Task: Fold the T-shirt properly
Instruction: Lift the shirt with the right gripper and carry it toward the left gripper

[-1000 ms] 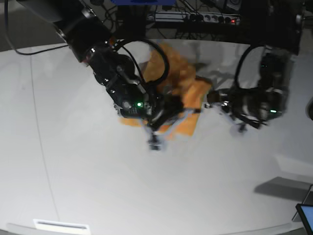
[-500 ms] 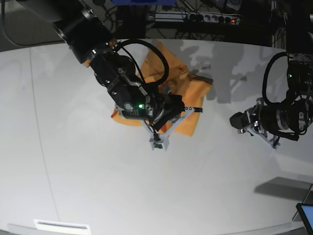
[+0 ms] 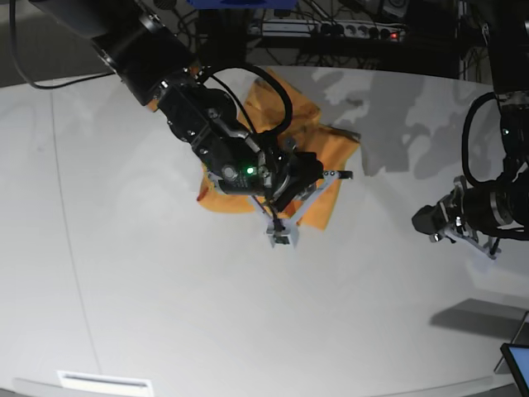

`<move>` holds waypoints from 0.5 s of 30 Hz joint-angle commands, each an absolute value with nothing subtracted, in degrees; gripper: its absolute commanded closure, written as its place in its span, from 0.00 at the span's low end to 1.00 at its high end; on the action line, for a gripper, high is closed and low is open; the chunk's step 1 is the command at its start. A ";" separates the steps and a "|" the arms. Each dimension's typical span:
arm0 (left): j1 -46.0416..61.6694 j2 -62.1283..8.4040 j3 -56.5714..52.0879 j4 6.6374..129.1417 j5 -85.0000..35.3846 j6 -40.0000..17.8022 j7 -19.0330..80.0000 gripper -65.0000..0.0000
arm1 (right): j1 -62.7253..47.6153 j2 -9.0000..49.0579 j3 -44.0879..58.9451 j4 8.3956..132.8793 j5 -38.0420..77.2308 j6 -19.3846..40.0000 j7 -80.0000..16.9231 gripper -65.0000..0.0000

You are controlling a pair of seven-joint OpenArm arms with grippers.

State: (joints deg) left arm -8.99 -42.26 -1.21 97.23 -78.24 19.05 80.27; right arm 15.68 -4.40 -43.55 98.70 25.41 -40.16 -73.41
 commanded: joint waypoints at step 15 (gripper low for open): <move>-7.78 -43.74 -2.33 97.71 -79.08 18.77 80.00 1.00 | 17.01 -5.32 -49.19 99.47 26.33 -40.00 -69.58 0.86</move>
State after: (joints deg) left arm -6.68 -42.39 -1.52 97.21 -78.26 19.05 80.38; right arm 15.75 -4.56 -49.21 98.65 26.41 -40.14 -70.28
